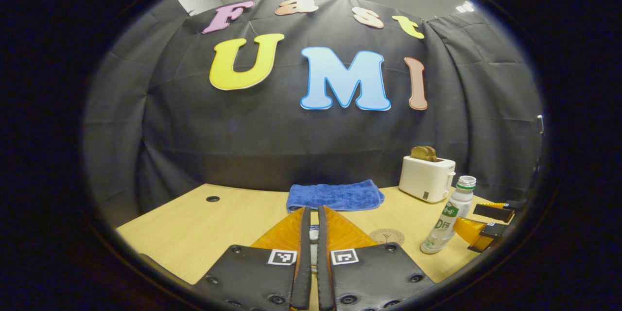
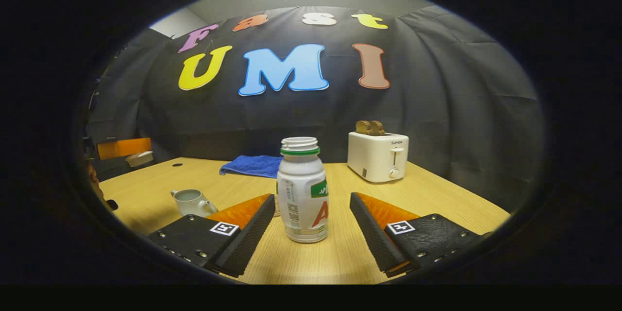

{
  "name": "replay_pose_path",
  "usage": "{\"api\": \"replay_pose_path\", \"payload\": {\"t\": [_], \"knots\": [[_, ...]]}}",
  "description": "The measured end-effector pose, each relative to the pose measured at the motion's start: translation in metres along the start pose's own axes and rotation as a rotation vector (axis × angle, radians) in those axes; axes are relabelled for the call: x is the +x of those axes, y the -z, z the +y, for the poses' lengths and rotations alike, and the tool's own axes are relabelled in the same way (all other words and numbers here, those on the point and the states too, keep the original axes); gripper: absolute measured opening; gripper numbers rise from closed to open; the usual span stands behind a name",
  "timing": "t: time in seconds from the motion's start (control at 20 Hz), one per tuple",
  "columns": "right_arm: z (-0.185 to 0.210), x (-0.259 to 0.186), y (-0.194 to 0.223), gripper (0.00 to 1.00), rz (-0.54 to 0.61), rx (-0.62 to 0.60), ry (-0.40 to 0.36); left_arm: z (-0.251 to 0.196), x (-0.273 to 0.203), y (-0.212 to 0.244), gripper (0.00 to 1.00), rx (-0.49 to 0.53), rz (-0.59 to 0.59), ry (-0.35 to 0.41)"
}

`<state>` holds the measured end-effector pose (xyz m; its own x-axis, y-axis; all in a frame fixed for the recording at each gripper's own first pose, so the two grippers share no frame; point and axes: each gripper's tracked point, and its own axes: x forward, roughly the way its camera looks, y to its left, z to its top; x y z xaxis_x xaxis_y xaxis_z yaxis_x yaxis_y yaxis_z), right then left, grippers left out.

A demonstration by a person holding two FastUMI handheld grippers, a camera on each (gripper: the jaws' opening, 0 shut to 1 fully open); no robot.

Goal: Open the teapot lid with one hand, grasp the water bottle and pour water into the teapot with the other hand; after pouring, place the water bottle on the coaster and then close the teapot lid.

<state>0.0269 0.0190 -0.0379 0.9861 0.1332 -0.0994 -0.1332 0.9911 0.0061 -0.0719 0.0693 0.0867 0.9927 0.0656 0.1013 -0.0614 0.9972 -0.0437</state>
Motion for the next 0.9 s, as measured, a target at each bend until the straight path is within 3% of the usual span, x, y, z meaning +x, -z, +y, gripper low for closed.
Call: {"api": "replay_pose_path", "payload": {"t": [0.1, 0.2, 0.45, 0.5, 0.55, 0.6, 0.65, 0.85, 0.9], "knots": [[0.003, 0.006, 0.005, 0.95, 0.013, -0.019, -0.003, 0.017, -0.009, 0.000, 0.15, -0.015, 0.004, -0.020], [0.005, 0.010, 0.008, 0.95, 0.026, -0.031, -0.004, 0.036, -0.018, 0.004, 0.12, -0.023, 0.010, -0.050], [0.006, 0.020, 0.018, 0.95, 0.057, -0.047, 0.001, 0.078, -0.035, 0.009, 0.15, -0.038, 0.019, -0.114], [0.006, 0.022, 0.019, 0.95, 0.060, -0.051, 0.003, 0.084, -0.038, 0.012, 0.12, -0.040, 0.021, -0.124], [0.007, 0.024, 0.021, 0.95, 0.064, -0.055, 0.004, 0.091, -0.041, 0.013, 0.15, -0.044, 0.025, -0.133], [0.006, 0.025, 0.023, 0.95, 0.070, -0.061, 0.010, 0.096, -0.042, 0.016, 0.12, -0.047, 0.028, -0.142], [0.006, 0.027, 0.025, 0.94, 0.077, -0.064, 0.012, 0.101, -0.044, 0.018, 0.15, -0.050, 0.032, -0.149], [0.007, 0.032, 0.031, 0.88, 0.095, -0.080, 0.024, 0.112, -0.047, 0.034, 0.12, -0.068, 0.058, -0.158], [0.008, 0.032, 0.031, 0.79, 0.093, -0.086, 0.024, 0.113, -0.048, 0.038, 0.12, -0.073, 0.065, -0.158]]}}
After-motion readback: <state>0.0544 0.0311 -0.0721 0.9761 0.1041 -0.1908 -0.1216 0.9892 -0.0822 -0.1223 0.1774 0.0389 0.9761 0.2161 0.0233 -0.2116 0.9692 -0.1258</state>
